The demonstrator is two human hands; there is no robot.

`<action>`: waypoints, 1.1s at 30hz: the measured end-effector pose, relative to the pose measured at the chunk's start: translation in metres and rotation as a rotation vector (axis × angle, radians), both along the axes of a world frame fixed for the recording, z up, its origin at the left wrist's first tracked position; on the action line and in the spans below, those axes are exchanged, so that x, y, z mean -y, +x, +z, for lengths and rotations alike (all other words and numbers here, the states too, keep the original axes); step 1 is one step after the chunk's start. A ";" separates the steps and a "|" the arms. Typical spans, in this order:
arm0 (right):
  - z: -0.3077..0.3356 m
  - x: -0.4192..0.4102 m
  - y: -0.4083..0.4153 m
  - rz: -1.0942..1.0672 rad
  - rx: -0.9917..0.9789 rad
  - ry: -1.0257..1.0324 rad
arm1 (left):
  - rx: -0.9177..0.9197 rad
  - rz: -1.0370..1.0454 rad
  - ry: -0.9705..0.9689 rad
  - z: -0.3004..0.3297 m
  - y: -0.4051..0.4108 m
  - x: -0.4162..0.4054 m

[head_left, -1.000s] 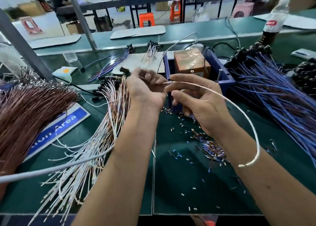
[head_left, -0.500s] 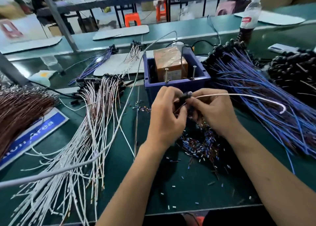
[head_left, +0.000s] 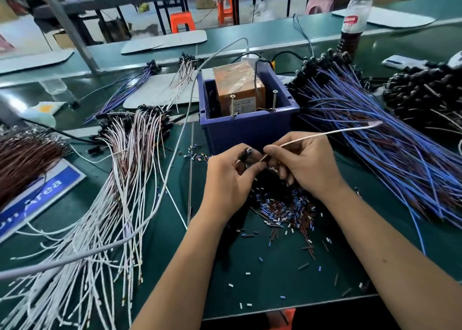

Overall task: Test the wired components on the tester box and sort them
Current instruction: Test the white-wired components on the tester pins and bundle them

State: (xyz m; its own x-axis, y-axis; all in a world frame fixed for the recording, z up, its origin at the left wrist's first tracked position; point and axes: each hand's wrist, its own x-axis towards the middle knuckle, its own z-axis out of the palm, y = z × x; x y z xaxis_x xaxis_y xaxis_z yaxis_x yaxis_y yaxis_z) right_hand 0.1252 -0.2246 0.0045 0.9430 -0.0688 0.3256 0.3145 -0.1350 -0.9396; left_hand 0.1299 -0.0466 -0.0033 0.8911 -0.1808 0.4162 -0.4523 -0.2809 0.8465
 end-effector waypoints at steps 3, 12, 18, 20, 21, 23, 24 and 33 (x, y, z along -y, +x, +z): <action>0.001 0.000 -0.001 -0.020 -0.035 -0.007 | -0.062 -0.025 -0.036 0.002 0.000 -0.001; 0.009 -0.002 -0.007 0.060 -0.058 0.037 | -0.212 -0.122 -0.039 0.007 -0.005 0.001; 0.013 0.010 -0.006 -0.027 -0.026 0.123 | -0.257 -0.157 -0.101 0.011 -0.007 -0.001; 0.017 0.021 -0.005 -0.055 -0.010 0.219 | -0.269 -0.159 -0.106 0.011 -0.007 -0.003; 0.018 0.024 -0.005 -0.045 -0.005 0.257 | -0.277 -0.170 -0.112 0.011 -0.008 -0.004; 0.019 0.025 -0.003 -0.010 -0.001 0.318 | -0.290 -0.205 -0.108 0.011 -0.009 -0.003; 0.019 0.024 -0.002 0.003 -0.007 0.344 | -0.295 -0.228 -0.103 0.010 -0.009 -0.003; 0.022 0.028 -0.001 -0.020 -0.066 0.642 | -0.310 -0.291 -0.292 0.009 -0.008 -0.006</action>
